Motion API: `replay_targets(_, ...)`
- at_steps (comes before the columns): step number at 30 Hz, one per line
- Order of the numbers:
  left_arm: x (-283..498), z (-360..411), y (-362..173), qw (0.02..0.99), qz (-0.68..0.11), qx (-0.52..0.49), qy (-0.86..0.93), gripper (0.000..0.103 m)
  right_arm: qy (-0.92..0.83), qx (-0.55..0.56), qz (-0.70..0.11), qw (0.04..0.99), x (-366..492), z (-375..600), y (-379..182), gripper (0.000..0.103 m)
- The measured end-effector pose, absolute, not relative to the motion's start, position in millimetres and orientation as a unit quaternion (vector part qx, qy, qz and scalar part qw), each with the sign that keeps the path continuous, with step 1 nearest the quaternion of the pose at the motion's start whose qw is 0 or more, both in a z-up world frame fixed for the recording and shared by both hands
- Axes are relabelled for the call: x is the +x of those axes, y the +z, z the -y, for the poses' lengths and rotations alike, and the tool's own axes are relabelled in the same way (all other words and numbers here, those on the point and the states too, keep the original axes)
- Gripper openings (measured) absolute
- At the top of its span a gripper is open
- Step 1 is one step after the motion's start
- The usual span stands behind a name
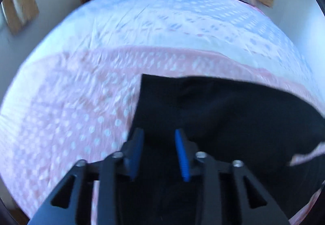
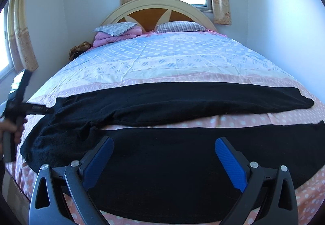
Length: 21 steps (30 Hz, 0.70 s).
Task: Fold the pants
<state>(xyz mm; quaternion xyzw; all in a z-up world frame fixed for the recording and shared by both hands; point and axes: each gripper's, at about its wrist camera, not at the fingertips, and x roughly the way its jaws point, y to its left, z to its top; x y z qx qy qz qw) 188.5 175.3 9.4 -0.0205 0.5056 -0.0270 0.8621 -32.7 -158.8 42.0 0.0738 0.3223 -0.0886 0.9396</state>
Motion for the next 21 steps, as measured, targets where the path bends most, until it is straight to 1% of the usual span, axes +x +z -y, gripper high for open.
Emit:
replay_targets(5,215,-181,4,0.858,-0.503,-0.068,-0.077,0.033,-0.089,0.065,-0.336,0.935,-21,160,39,0.101)
replay_targets(7,228,-179,-3,0.848,-0.515,-0.084,-0.090,0.033,-0.085,0.067,-0.346,0.932,-13,163,37,0.101)
replay_targets(10,237,-175,-6,0.848,-0.514,-0.085,-0.098,0.032,-0.069,0.062,-0.360,0.928,0,167,38,0.101)
replay_targets(12,242,-175,-5,0.846,-0.517,-0.081,-0.103,0.029,-0.044,0.055,-0.369,0.927,13,171,41,0.101)
replay_targets(13,243,-176,-4,0.846,-0.517,-0.078,-0.104,0.025,-0.029,0.056,-0.374,0.925,19,174,43,0.101)
replay_targets(14,240,-177,-3,0.846,-0.517,-0.074,-0.104,0.017,-0.008,0.058,-0.378,0.924,29,178,46,0.101)
replay_targets(15,239,-178,-3,0.847,-0.516,-0.070,-0.105,0.014,0.006,0.058,-0.381,0.923,36,182,48,0.099)
replay_targets(16,238,-178,-3,0.848,-0.514,-0.068,-0.108,0.013,0.016,0.055,-0.381,0.923,44,185,51,0.093)
replay_targets(17,237,-180,-2,0.849,-0.512,-0.067,-0.110,0.009,0.028,0.044,-0.378,0.924,57,192,54,0.088)
replay_targets(18,236,-181,-2,0.851,-0.509,-0.064,-0.113,0.009,0.036,0.034,-0.379,0.924,71,196,56,0.081)
replay_targets(21,235,-180,-3,0.857,-0.499,-0.060,-0.113,0.006,0.077,0.030,-0.400,0.913,118,214,51,0.080)
